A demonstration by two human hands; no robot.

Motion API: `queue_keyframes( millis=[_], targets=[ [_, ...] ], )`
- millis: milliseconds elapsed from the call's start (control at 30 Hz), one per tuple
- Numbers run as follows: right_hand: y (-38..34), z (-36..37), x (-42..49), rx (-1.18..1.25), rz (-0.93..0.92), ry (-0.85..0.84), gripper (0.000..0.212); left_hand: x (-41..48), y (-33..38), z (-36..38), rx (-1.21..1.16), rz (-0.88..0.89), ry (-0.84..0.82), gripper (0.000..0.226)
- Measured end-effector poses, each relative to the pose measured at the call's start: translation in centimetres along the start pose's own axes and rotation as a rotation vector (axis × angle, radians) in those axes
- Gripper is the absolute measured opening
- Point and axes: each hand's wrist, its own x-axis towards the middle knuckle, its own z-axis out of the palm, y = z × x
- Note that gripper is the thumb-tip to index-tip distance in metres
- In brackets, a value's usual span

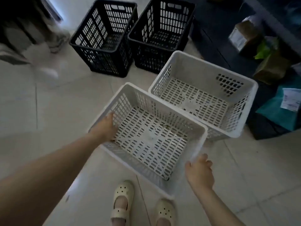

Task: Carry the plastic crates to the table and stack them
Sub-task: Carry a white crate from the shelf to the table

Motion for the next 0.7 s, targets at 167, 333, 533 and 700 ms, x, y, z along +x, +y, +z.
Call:
queue_keyframes(
  millis=[167, 333, 533, 700],
  targets=[
    [-0.1, 4.1, 3.7, 0.125, 0.059, 0.105, 0.064, 4.5, -1.3, 1.1, 0.127, -0.071, 0.017, 0.062],
    [-0.3, 6.9, 5.0, 0.165, 0.054, 0.219, 0.056, 7.2, -3.2, 1.9, 0.301, -0.064, 0.052, 0.064],
    [-0.9, 8.4, 5.1, 0.202, 0.079, 0.26, 0.065, 10.3, -4.4, 2.3, 0.207, -0.253, -0.001, 0.057],
    [-1.3, 7.1, 7.3, 0.335, 0.336, 0.273, 0.034, 12.1, -4.9, 1.4, 0.099, -0.341, -0.008, 0.037]
  ],
)
